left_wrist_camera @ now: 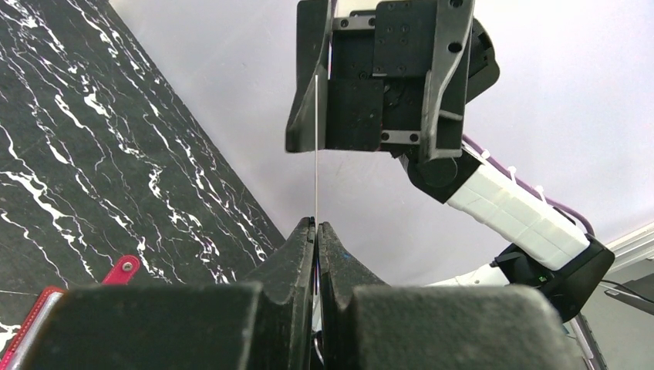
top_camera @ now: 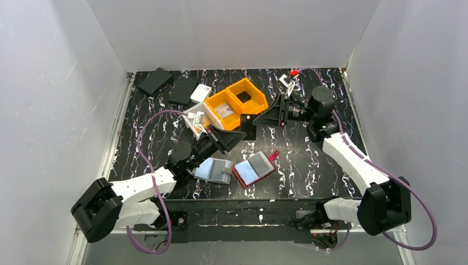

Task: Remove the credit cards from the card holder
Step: Place the credit card in the storage box.

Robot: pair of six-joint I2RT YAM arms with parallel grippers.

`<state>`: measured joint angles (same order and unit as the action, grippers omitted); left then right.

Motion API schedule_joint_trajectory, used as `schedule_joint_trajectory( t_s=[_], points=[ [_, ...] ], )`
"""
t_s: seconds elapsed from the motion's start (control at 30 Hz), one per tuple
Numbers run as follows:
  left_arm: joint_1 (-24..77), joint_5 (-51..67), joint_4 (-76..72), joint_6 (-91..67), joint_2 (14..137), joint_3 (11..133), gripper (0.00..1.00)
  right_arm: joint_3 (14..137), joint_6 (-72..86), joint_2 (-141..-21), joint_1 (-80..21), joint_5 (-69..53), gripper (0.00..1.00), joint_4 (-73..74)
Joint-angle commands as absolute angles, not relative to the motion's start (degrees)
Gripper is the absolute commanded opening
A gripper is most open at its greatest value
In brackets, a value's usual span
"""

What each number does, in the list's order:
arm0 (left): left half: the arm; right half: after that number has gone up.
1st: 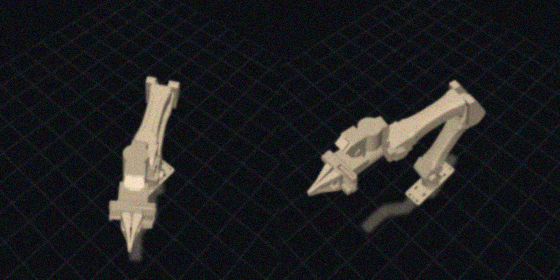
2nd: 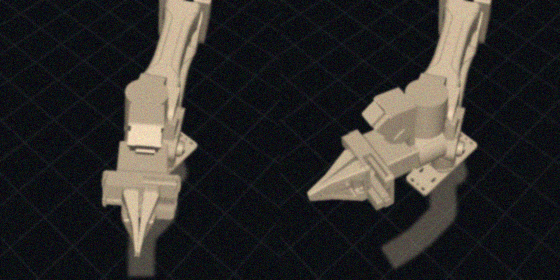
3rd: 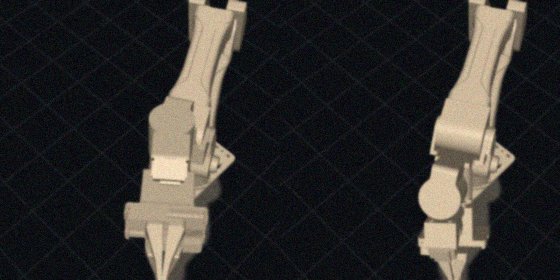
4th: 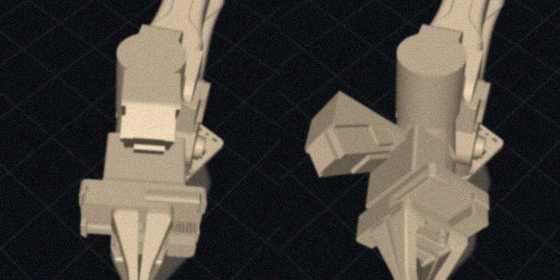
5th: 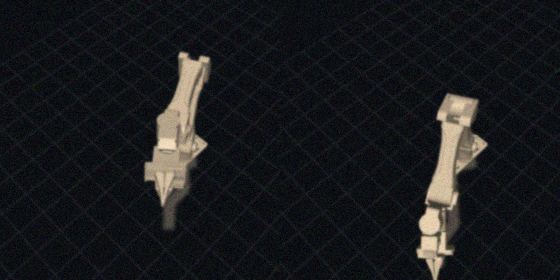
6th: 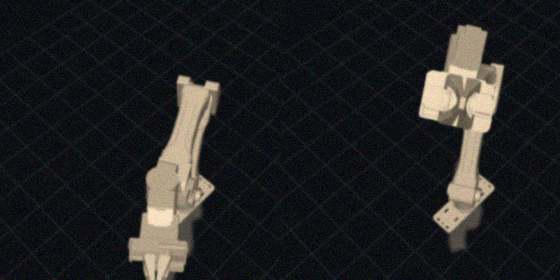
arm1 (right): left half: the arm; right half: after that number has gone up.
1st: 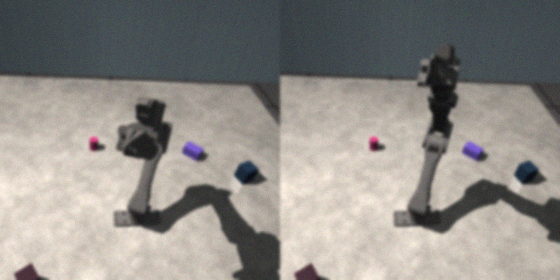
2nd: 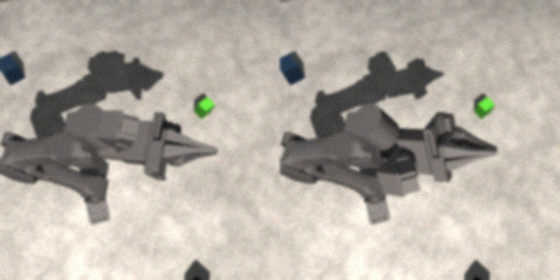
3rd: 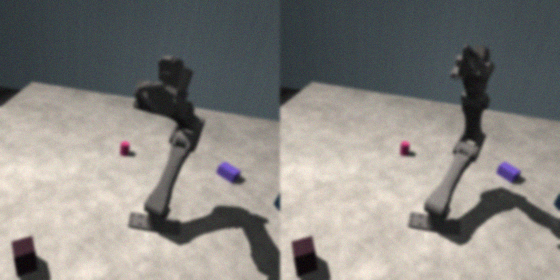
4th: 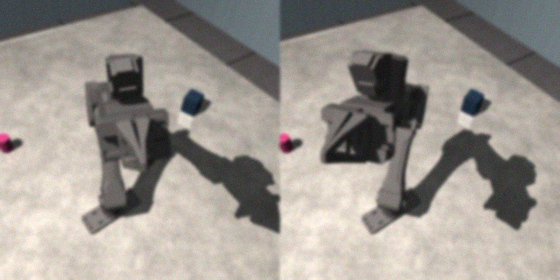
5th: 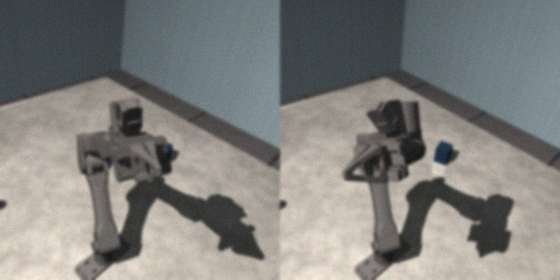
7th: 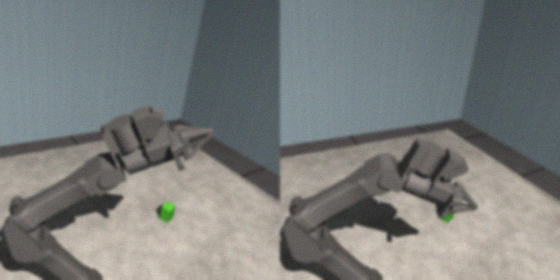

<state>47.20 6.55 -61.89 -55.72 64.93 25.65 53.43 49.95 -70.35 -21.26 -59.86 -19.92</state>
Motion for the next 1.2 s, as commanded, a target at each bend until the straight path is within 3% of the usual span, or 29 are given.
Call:
schedule_joint_trajectory(
  t_s=[0.0,0.17,0.6,0.73,0.8,0.93,1.07,1.17],
  points=[
    [48.0,5.1,-65.7,-55.6,65.5,27.1,0.0,53.8,58.7,-70.8,-21.5,-59.1,0.66,-31.0],
    [48.1,4.3,-66.2,-55.7,65.9,26.9,0.0,52.8,59.5,-70.5,-21.6,-59.3,0.46,-31.3],
    [48.1,2.7,-67.0,-56.6,67.9,27.1,0.0,50.7,56.9,-69.3,-22.1,-60.0,0.21,-30.7],
    [48.1,2.7,-67.0,-56.9,68.1,26.8,0.01,50.8,55.1,-69.2,-22.3,-60.4,0.01,-30.1],
    [48.1,2.4,-66.8,-57.5,67.8,26.2,0.12,52.1,51.6,-69.2,-22.2,-60.4,0.01,-27.6],
    [46.4,3.4,-60.2,-59.3,63.6,23.5,0.6,63.7,27.3,-69.9,-20.3,-60.3,0.01,-4.2],
    [40.8,10.7,-45.3,-58.7,53.7,20.4,0.93,75.7,-2.2,-72.3,-17.2,-57.3,0.01,22.1],
    [34.8,17.4,-28.7,-55.5,43.6,20.9,0.98,82.3,-21.5,-74.3,-16.9,-49.9,0.01,35.5]
  ],
)
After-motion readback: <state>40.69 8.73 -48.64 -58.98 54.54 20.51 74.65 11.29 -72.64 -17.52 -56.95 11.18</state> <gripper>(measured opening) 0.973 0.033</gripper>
